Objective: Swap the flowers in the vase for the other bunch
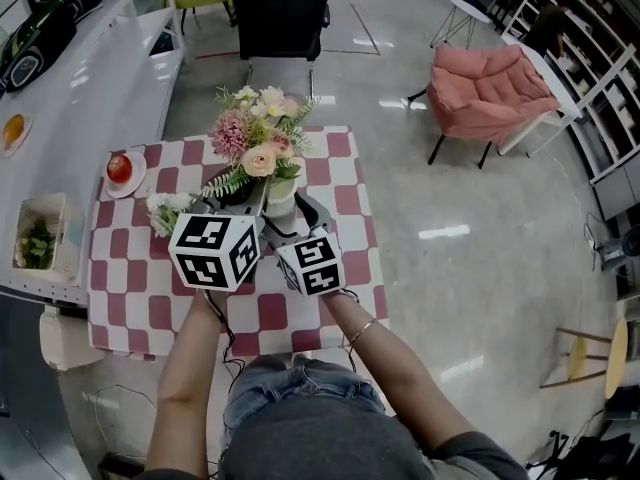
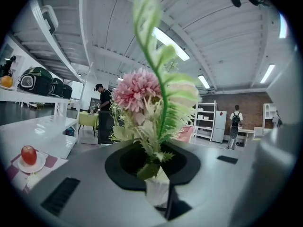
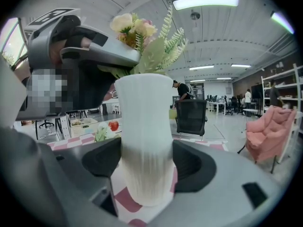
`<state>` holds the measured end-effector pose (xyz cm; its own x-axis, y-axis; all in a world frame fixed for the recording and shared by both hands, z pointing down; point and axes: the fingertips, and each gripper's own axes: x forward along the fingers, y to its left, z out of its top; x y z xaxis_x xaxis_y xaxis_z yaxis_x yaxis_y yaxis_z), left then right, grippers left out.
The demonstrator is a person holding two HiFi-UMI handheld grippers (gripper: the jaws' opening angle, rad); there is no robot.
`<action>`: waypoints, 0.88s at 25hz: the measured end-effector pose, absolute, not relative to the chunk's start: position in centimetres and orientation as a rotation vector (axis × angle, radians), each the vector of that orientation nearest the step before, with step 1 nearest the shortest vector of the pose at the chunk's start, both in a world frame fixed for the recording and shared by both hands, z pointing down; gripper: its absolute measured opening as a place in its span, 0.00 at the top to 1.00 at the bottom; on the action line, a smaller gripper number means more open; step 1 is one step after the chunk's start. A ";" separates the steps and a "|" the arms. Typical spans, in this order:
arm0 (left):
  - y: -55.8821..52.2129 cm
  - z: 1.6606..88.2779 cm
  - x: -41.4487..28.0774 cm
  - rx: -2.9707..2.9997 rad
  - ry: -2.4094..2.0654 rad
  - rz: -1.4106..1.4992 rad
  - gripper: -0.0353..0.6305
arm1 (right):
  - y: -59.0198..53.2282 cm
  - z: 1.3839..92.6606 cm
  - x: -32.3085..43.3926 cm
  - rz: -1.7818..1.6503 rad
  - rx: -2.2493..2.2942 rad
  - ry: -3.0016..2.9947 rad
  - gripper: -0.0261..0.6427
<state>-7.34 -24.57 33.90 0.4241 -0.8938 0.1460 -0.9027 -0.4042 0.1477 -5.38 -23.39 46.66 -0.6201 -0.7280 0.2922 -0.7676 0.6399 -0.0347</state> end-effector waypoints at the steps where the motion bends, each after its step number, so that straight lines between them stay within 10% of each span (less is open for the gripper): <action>1: -24.5 34.1 -7.4 2.470 -1.580 0.065 0.84 | -23.4 46.7 -5.4 0.229 1.215 -2.612 0.44; 22: -22.8 35.4 -7.3 2.504 -1.576 0.227 0.65 | -23.3 46.7 -5.4 0.235 1.202 -2.619 0.44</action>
